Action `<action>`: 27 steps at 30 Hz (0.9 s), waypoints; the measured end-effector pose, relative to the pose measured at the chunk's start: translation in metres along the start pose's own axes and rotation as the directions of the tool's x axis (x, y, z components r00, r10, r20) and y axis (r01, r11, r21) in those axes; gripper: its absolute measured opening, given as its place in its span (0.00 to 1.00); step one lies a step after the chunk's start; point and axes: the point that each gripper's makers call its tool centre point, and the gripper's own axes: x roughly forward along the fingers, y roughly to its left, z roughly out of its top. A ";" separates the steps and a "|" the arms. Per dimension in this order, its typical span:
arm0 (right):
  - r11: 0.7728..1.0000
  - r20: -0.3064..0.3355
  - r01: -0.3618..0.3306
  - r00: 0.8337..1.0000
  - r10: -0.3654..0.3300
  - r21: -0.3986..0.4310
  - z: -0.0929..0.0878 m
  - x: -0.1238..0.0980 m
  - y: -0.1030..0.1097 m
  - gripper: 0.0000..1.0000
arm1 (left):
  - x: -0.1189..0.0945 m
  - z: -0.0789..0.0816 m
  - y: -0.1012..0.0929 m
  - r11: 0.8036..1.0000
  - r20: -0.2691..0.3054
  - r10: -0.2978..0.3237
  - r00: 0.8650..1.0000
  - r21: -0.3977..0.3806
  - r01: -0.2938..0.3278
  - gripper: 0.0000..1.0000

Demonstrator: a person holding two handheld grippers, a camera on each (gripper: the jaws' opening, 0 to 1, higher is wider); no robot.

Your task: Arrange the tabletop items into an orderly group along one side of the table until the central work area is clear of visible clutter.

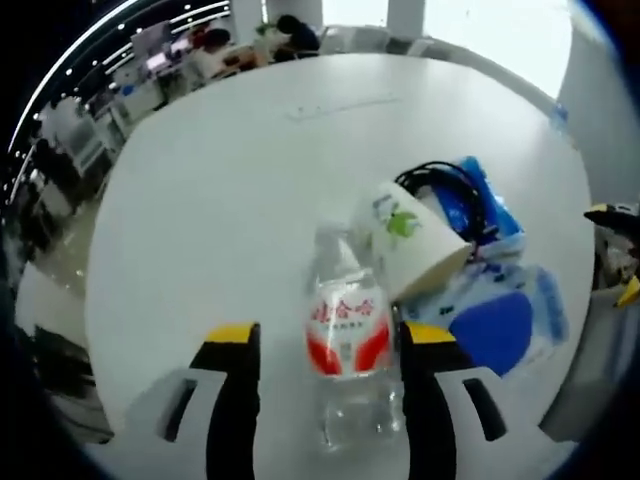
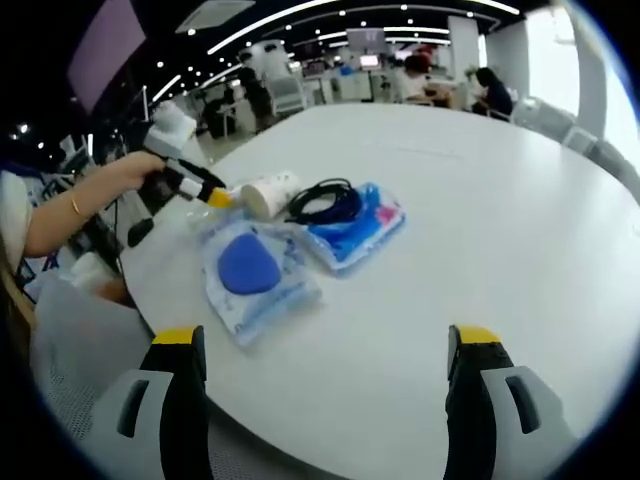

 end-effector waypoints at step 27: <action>0.998 -0.045 0.014 0.999 -0.017 -0.057 -0.008 0.003 0.000 0.99 | 0.015 0.002 -0.001 0.997 -0.254 -0.061 0.965 -0.060 0.047 0.37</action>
